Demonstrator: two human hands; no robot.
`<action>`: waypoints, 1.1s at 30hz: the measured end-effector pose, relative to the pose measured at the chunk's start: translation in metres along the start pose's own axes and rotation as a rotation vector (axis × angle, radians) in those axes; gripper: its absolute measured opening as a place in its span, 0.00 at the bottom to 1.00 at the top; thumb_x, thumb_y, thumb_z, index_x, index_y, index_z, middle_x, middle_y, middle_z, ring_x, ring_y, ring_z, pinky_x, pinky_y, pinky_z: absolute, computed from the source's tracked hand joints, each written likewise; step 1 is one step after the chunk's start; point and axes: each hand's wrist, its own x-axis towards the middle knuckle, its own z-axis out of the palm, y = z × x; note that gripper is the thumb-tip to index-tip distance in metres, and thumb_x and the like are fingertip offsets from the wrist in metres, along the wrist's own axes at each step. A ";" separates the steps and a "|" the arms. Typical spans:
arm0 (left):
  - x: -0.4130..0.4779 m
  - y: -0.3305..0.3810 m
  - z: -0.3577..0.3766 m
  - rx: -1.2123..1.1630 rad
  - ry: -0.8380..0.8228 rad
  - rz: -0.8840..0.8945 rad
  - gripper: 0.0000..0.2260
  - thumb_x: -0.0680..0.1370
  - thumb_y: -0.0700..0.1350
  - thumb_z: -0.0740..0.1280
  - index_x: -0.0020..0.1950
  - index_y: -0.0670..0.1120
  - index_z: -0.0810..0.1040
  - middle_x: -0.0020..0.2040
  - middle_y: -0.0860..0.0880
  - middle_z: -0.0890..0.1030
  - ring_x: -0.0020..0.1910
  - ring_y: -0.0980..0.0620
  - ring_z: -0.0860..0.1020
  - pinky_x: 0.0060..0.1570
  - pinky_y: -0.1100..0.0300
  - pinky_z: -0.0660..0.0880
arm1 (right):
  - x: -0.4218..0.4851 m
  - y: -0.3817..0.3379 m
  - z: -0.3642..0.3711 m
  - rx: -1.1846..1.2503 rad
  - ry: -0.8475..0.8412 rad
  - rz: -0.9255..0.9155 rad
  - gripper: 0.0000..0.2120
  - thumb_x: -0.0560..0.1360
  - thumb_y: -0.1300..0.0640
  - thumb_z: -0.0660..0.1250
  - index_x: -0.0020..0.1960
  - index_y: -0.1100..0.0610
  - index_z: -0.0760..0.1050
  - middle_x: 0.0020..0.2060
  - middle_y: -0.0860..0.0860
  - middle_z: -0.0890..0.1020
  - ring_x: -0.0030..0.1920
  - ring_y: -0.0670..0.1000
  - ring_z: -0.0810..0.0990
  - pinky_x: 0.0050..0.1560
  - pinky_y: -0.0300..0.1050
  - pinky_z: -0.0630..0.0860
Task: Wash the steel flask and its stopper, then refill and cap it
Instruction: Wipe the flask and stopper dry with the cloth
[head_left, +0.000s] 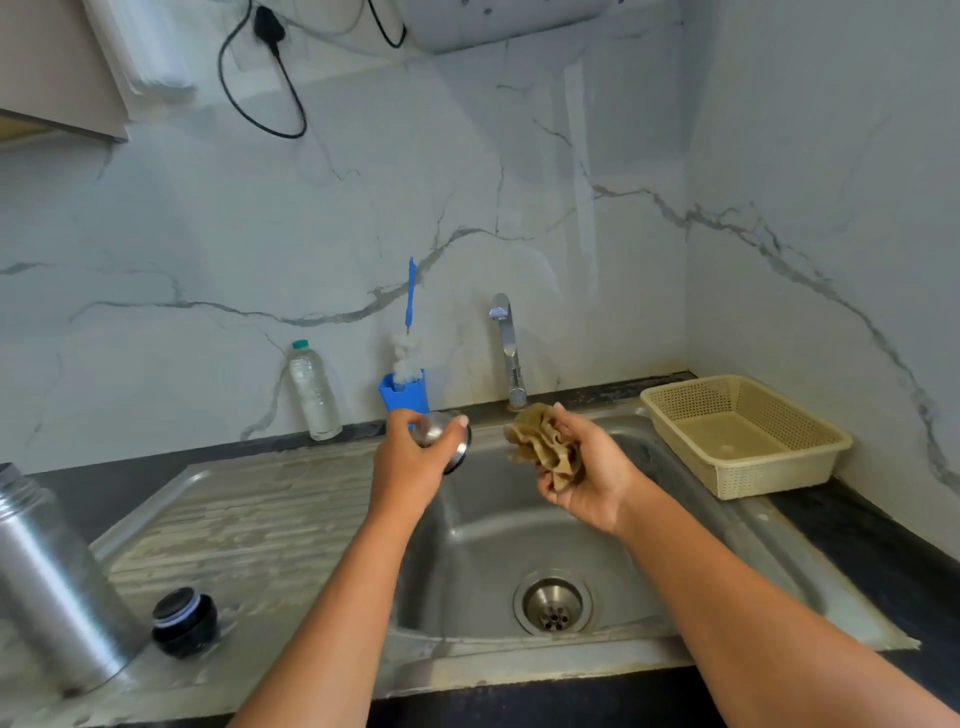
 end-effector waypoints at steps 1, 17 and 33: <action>-0.002 0.001 -0.010 0.036 -0.032 0.005 0.23 0.75 0.60 0.76 0.61 0.50 0.72 0.53 0.52 0.76 0.49 0.54 0.76 0.43 0.60 0.71 | -0.002 0.004 0.007 -0.090 -0.019 -0.009 0.16 0.81 0.45 0.67 0.58 0.57 0.81 0.46 0.55 0.84 0.42 0.50 0.80 0.41 0.42 0.73; -0.061 -0.083 -0.197 0.559 -0.234 -0.098 0.33 0.69 0.60 0.81 0.70 0.49 0.78 0.65 0.50 0.80 0.60 0.49 0.79 0.58 0.55 0.75 | -0.020 0.084 0.143 -0.859 -0.099 -0.170 0.19 0.77 0.62 0.71 0.67 0.55 0.77 0.55 0.57 0.85 0.54 0.56 0.86 0.61 0.55 0.82; -0.075 -0.097 -0.204 0.712 -0.345 -0.082 0.18 0.72 0.59 0.79 0.49 0.51 0.77 0.48 0.53 0.79 0.43 0.57 0.76 0.38 0.62 0.70 | -0.032 0.110 0.158 -0.691 -0.020 -0.014 0.14 0.80 0.59 0.67 0.65 0.52 0.78 0.50 0.57 0.85 0.44 0.51 0.80 0.45 0.45 0.77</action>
